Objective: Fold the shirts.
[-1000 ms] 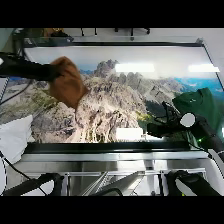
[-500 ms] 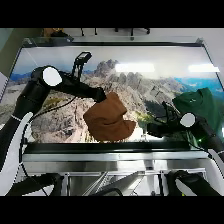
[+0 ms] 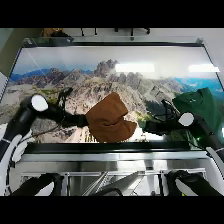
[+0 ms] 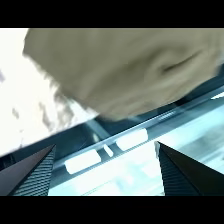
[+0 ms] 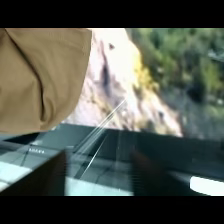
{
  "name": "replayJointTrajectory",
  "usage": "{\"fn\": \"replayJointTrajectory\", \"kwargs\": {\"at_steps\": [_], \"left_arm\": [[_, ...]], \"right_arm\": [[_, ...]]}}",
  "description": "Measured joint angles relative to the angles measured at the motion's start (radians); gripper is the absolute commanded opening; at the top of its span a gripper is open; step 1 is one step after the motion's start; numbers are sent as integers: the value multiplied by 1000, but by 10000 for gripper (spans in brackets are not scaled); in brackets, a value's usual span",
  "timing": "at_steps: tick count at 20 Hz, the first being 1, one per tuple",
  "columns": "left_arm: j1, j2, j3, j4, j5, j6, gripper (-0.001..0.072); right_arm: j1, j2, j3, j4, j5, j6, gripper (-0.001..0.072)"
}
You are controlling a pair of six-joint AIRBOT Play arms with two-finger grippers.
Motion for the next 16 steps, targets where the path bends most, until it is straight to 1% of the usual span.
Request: {"fn": "replayJointTrajectory", "kwargs": {"at_steps": [3,6,8,10,12,13,14,15,16], "left_arm": [[-8,58,-233,-83,182,39,706],[-37,50,-368,-201,356,104,705],[-63,5,-391,-270,433,150,706],[-90,-58,-367,-330,477,192,706],[-111,-124,-321,-358,496,217,705],[-119,-163,-290,-366,499,228,621],[-122,-195,-264,-371,500,235,419],[-124,-227,-238,-368,499,242,217],[-122,-253,-214,-367,488,246,88]], "right_arm": [[0,-72,0,54,-53,-61,346],[0,-172,0,154,-103,-155,346],[0,-232,0,227,-135,-219,346],[0,-290,0,305,-170,-286,345],[3,-333,2,384,-190,-343,345],[8,-359,2,438,-201,-382,343],[14,-380,3,478,-212,-416,297],[21,-398,3,514,-227,-450,86],[27,-416,2,557,-238,-490,43]]}}
